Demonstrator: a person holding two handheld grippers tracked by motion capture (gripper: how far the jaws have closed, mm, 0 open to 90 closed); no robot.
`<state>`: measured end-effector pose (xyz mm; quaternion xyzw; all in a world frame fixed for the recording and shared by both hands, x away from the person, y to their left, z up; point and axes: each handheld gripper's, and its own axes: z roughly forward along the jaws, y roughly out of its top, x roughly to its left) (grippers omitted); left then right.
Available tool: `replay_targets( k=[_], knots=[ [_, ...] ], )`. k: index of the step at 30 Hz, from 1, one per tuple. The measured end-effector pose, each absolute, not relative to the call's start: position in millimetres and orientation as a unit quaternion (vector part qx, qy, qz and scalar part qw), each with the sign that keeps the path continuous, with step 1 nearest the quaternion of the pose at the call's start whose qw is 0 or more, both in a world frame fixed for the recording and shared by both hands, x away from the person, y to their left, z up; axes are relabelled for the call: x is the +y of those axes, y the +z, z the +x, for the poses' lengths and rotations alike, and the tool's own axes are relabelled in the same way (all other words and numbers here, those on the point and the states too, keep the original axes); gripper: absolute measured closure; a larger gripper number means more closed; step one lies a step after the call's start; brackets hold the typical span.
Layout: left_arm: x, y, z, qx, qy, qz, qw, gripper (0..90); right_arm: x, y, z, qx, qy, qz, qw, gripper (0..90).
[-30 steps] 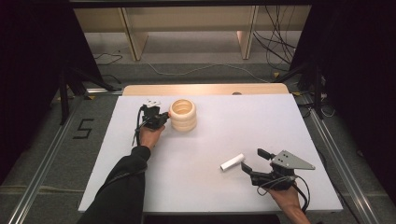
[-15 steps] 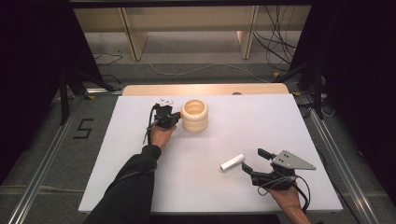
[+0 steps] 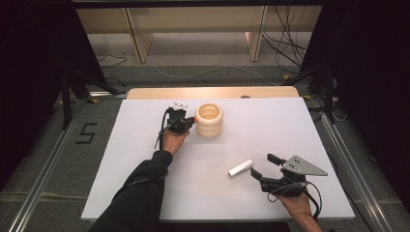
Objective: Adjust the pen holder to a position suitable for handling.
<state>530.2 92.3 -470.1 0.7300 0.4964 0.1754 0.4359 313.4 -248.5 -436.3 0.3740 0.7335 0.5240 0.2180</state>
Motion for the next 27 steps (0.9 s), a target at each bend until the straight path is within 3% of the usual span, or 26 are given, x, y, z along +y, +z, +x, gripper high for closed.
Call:
replay_targets(
  k=[27],
  knots=[
    [80.8,-473.1,530.2,0.494,0.169,0.736,0.431,86.7,-248.5,-436.3,313.4,0.733,0.524,0.375,0.218,21.1]
  ],
)
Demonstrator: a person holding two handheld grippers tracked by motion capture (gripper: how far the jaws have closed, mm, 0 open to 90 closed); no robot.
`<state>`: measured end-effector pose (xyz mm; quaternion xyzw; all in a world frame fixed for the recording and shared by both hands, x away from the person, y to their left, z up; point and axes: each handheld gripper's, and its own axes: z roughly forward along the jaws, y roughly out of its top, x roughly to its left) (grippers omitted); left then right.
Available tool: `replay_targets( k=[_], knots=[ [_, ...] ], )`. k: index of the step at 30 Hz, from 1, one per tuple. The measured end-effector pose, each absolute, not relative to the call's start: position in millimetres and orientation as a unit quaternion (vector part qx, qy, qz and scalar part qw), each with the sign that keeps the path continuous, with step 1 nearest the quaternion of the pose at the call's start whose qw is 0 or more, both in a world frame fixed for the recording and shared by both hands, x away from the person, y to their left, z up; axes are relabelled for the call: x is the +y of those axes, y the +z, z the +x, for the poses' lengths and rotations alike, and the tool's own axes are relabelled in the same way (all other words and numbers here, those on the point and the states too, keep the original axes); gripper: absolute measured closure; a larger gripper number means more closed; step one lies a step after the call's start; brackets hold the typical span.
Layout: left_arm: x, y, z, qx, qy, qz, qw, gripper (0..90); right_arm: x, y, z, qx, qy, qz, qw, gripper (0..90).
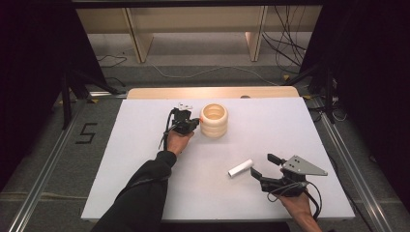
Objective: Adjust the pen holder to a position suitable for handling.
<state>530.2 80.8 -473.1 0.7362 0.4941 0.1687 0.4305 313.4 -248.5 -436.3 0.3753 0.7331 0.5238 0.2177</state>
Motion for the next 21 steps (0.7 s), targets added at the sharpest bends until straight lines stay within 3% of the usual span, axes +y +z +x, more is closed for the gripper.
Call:
replay_targets(
  k=[13,21],
  knots=[
    [101.3,-458.3,520.8,0.508,0.17,0.733,0.42,53.6,-250.2,-435.1,312.9,0.73,0.526,0.375,0.222,21.1],
    [109.0,-444.4,507.7,0.502,0.162,0.741,0.416,40.6,-250.6,-434.1,311.9,0.728,0.53,0.373,0.224,21.1]
  ],
)
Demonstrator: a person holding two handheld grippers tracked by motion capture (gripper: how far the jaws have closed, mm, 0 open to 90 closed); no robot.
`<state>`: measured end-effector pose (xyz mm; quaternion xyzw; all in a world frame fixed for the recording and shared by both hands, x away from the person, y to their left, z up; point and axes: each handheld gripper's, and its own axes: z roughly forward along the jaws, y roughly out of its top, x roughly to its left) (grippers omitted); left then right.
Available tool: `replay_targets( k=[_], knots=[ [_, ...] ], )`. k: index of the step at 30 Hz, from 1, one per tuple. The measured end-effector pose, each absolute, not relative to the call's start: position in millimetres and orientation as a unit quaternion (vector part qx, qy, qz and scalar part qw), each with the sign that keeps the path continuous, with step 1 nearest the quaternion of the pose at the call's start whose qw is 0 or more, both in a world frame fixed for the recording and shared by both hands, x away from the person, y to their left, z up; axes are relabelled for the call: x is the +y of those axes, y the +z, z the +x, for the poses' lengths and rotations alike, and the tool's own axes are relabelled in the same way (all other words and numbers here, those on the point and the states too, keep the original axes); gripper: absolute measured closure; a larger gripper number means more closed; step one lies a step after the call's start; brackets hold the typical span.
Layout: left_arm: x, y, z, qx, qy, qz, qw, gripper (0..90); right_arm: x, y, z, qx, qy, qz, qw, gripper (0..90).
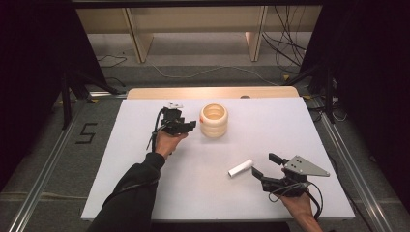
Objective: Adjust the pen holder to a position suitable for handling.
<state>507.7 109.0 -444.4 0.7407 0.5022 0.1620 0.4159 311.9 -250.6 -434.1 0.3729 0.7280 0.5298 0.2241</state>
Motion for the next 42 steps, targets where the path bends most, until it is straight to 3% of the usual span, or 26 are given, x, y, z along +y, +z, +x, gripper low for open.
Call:
replay_targets(
  k=[18,42],
  knots=[
    [116.9,-425.8,474.4,0.472,0.142,0.754,0.434,27.0,-252.4,-432.9,310.6,0.725,0.533,0.372,0.226,21.1],
    [106.4,-416.0,422.9,0.422,0.117,0.776,0.454,19.5,-252.0,-433.6,311.8,0.727,0.533,0.371,0.225,21.0]
  ],
)
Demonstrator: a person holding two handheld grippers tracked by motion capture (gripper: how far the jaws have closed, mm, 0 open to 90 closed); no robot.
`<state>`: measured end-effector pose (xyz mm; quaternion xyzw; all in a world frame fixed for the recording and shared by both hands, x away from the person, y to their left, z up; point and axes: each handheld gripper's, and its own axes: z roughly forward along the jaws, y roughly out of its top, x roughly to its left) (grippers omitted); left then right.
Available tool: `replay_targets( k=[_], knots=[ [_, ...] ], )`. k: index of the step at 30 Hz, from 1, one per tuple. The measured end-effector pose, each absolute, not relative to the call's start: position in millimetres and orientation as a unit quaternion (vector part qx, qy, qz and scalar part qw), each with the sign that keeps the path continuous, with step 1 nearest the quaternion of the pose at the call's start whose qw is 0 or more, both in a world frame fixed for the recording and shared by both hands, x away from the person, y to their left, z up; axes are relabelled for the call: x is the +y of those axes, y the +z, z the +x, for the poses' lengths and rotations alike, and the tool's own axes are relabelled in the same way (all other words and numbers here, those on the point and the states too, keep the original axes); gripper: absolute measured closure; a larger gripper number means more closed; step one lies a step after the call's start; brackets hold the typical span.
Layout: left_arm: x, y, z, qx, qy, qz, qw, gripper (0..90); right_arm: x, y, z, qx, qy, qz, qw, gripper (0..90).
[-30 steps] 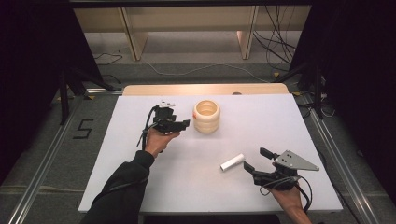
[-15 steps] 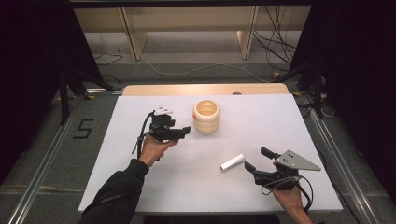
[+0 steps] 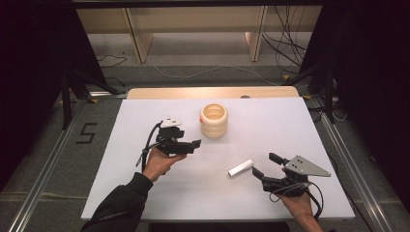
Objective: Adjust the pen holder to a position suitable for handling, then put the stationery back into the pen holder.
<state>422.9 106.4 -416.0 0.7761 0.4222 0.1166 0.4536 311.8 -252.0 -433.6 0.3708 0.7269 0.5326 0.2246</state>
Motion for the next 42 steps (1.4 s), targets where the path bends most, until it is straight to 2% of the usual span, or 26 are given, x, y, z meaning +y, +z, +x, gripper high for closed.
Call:
replay_targets(
  k=[18,36,42],
  knots=[
    [74.9,-414.7,412.2,0.389,0.102,0.81,0.426,18.1,-260.8,-430.4,309.6,0.717,0.534,0.38,0.238,21.0],
    [-0.8,-422.2,408.4,0.325,0.063,0.865,0.377,18.3,-268.0,-427.8,307.9,0.709,0.532,0.388,0.252,20.9],
    [-26.1,-425.4,410.3,0.305,0.048,0.888,0.341,18.6,-270.1,-427.2,308.0,0.707,0.532,0.39,0.255,20.9]
  ],
)
